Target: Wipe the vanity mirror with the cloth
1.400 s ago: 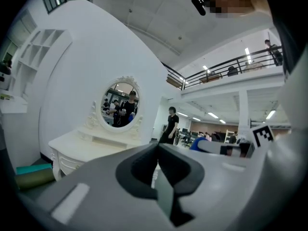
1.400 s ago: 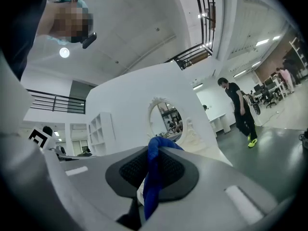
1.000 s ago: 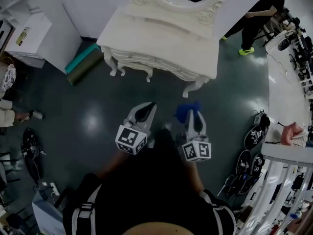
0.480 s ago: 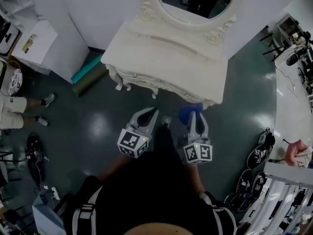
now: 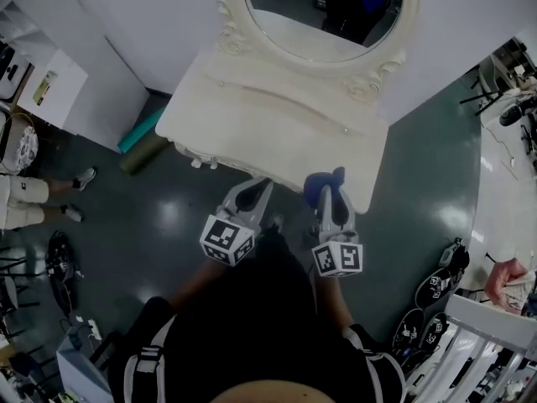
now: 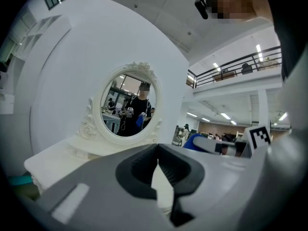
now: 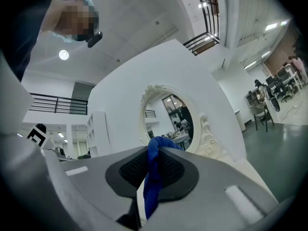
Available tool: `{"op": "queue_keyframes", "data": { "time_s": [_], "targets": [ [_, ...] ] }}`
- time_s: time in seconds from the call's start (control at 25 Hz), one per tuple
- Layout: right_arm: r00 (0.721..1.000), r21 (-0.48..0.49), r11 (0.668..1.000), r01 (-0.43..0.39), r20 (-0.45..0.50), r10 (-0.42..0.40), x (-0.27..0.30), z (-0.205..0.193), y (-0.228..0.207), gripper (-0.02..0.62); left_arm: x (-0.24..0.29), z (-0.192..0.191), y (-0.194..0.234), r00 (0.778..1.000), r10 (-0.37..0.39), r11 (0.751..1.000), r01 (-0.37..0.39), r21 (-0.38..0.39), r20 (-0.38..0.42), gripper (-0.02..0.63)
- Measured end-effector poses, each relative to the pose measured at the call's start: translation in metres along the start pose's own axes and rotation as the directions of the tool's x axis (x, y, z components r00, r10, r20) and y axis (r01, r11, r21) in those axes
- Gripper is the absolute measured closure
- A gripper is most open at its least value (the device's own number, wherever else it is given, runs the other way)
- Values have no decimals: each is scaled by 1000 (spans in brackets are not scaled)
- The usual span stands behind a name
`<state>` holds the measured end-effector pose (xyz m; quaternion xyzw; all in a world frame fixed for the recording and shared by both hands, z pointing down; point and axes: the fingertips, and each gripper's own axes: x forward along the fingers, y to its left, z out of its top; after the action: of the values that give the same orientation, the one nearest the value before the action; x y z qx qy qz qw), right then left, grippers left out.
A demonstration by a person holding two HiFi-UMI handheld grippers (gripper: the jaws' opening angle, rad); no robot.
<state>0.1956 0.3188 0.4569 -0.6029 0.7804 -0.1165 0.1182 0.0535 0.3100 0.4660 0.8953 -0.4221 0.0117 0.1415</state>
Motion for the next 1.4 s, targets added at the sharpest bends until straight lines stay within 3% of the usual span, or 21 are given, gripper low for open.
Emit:
{"op": "queue_keyframes", "data": {
  "time_s": [0.36,0.56,0.68,0.96,1.2,1.4],
  "targets": [
    [998,12,998,-55,24,55,82,27,-74,560,99,26,13,997,72,997,-71,-25,21,600],
    [998,23,998,-58,27,57,114,33,-90,560,124,44,29,995,91,996,-91,3,34,600],
    [998,31,998,-54,30,53,128,37,-92,560,134,48,38,996,89,996,-89,-18,29,600],
    [998,23,1000,-1,59,0,192,32,-90,560,176,62,92,999,27,1000,-27,-8,25,600],
    [996,16,998,67,63,-68,266,13,-67,558,203,83,175,999,-25,1000,25,9,27,600],
    [988,-1,990,139,62,-139,295,18,-74,560,233,92,199,997,-78,997,78,14,6,600]
  ]
}}
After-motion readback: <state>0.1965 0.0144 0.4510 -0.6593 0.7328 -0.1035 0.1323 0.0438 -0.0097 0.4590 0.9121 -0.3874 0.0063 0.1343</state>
